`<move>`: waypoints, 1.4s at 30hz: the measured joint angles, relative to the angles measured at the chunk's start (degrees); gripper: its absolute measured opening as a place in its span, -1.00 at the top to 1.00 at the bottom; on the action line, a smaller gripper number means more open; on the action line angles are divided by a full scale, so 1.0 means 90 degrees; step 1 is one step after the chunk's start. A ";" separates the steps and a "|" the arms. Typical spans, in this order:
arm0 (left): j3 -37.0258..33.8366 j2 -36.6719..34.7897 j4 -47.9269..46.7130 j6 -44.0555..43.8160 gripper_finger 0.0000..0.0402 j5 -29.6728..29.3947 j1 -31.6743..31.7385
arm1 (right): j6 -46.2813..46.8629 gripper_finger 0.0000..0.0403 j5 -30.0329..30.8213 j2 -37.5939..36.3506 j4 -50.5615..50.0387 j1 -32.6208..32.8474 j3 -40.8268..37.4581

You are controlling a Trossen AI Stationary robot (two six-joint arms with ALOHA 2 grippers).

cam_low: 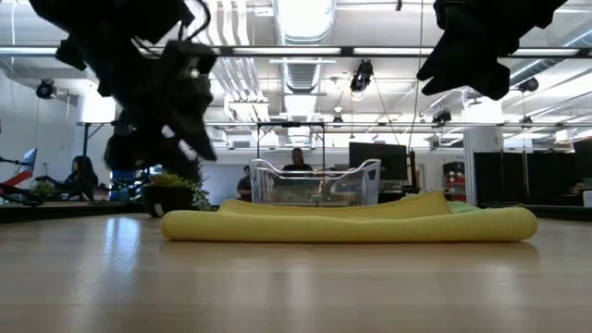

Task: Fold microfiber towels
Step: Fold the yellow microfiber towel

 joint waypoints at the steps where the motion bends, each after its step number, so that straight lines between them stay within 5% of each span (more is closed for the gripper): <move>1: -0.0039 0.0081 0.0002 -0.0204 0.28 0.0107 0.0027 | 0.0000 0.41 0.0000 0.0055 0.0008 0.0034 0.0000; 9: -0.0579 0.0641 0.0744 -0.0940 0.28 0.0797 0.0071 | 0.0049 0.45 -0.0017 0.0607 0.0371 0.0247 -0.0010; 33: -0.0838 0.1923 0.2805 -0.1688 0.30 0.1103 0.0275 | 0.0180 0.48 -0.0165 0.0871 0.1038 0.0466 -0.0010; 36: -0.0843 0.1918 0.2803 -0.1554 0.41 0.1124 0.0275 | 0.0180 0.50 -0.0170 0.0871 0.1037 0.0466 -0.0010; 42: -0.0841 0.1896 0.2807 -0.1412 0.94 0.1150 0.0273 | 0.0177 0.53 -0.0170 0.0871 0.1048 0.0466 -0.0010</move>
